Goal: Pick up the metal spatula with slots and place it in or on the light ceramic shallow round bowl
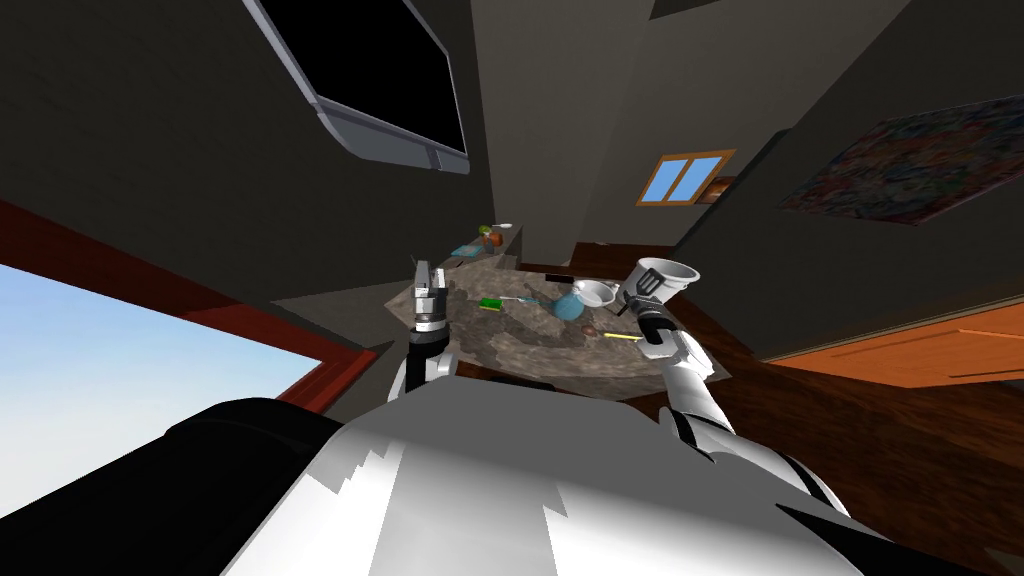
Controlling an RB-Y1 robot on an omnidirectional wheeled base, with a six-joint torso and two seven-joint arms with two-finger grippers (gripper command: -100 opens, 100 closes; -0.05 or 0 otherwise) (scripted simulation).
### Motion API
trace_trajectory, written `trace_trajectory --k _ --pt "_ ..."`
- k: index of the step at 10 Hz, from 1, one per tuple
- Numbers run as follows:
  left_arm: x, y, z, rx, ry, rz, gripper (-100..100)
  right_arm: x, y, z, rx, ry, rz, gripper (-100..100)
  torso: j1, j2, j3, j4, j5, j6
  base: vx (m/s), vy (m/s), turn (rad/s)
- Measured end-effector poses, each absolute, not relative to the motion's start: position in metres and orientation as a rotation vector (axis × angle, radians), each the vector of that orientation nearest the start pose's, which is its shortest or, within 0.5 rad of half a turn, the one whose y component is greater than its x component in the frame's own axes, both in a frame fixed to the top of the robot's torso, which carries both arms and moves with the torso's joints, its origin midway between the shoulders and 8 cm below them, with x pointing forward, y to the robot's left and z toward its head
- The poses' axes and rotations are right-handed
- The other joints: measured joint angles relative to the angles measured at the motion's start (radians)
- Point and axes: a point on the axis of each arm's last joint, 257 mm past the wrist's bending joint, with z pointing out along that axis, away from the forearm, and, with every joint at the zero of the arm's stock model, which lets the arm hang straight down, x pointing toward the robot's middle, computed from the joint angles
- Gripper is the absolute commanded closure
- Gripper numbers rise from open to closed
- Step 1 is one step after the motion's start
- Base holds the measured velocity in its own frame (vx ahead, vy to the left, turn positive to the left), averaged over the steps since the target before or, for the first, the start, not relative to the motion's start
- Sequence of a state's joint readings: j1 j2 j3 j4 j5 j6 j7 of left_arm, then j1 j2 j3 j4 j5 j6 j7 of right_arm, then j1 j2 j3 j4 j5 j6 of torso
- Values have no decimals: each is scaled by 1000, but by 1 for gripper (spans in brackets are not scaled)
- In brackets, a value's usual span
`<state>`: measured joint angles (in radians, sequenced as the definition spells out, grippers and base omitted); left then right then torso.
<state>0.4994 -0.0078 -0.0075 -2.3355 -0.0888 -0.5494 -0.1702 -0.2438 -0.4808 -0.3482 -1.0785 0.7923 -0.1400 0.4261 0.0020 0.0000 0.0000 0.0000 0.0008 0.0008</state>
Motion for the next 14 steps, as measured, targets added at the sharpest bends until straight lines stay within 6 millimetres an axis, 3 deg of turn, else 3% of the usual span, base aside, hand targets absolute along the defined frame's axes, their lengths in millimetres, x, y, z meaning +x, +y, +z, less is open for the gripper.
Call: trace_trajectory --k 1,2,6,7,8,14 --pt "325 262 57 -463 616 -1115 0 567 -544 -203 236 1587 -230 -100 0 0 0 0 0 0 2 14 -3" --pt "325 262 57 -463 616 -1115 0 568 -544 -203 236 1588 -229 100 -1 1 0 0 0 0 0 0 0" --pt "325 262 57 -463 616 -1115 0 568 -543 -203 236 1586 -225 100 -3 0 0 0 0 1 0 0 0" --pt "325 262 57 -463 616 -1115 0 568 -543 -203 236 1586 -225 0 -3 0 0 0 0 1 0 0 0" --pt "325 262 57 -463 616 -1115 0 568 -543 -203 236 1586 -225 100 -3 0 0 0 0 1 -11 -30 101" --pt "325 262 57 -463 616 -1115 0 539 -538 -212 269 1586 -274 100 -8 1 -1 -4 -4 4 -11 -59 92"
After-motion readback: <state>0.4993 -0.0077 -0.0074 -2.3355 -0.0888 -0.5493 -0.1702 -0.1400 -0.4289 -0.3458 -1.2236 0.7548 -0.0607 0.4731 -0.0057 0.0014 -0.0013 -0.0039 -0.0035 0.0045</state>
